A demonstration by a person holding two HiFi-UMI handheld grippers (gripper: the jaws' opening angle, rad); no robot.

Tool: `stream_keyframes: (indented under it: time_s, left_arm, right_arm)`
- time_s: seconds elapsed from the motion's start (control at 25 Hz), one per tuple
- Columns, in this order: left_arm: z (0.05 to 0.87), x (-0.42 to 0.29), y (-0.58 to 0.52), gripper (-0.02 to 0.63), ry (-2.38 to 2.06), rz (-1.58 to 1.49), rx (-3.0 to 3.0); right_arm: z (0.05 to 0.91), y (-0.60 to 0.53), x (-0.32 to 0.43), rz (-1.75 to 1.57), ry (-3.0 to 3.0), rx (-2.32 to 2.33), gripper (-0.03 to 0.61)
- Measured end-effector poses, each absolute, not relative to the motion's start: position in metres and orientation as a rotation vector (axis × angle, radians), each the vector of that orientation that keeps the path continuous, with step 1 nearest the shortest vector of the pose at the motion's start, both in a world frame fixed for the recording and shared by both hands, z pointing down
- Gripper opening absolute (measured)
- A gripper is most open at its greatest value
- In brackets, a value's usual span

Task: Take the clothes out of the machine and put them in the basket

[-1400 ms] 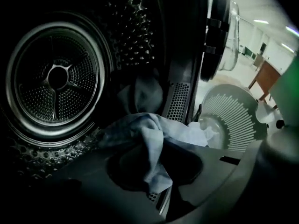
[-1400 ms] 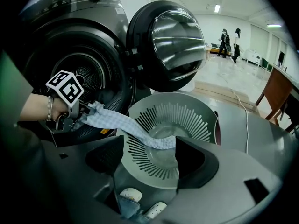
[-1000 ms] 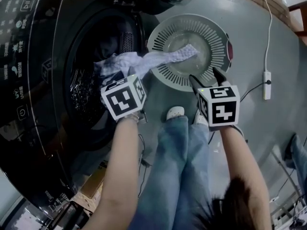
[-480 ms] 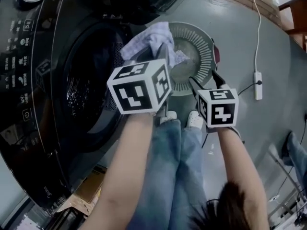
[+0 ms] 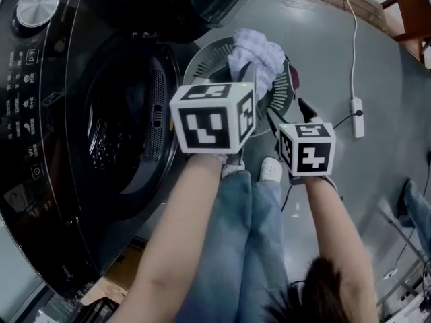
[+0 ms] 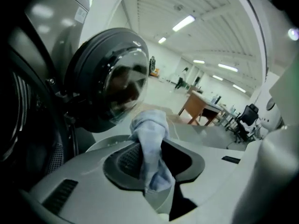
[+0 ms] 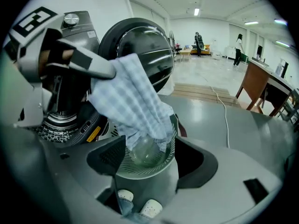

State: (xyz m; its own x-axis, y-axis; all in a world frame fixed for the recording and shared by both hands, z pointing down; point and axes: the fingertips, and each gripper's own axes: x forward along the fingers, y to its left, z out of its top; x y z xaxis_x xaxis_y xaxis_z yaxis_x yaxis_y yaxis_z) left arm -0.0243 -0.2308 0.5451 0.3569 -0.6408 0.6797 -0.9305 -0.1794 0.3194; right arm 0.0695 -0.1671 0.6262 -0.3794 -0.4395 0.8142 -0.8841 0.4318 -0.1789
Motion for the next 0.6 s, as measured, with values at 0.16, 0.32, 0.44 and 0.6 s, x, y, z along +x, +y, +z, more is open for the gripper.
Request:
stream_keyframes:
  time_s: [0.16,0.32,0.44,0.6]
  left_arm:
    - [0.584,-0.034,-0.211,0.324,-1.347,0.688,1.848]
    - [0.599,-0.055,-0.198,0.324,-1.371,0.753,1.809]
    - [0.607,-0.077,-0.193,0.324,-1.417,0.815,1.78]
    - [0.62,-0.114,-0.183,0.334,-1.465,0.918,1.726]
  right_arm:
    - [0.631,-0.164,0.071,0.826,-1.977,1.116,0.316]
    - [0.635,-0.159,0.066,0.832,-1.971,1.101,0.316]
    - [0.637,-0.157,0.059,0.832,-1.977,1.085,0.316]
    - [0.641,-0.155,0.045,0.817,-1.987,1.039,0.314]
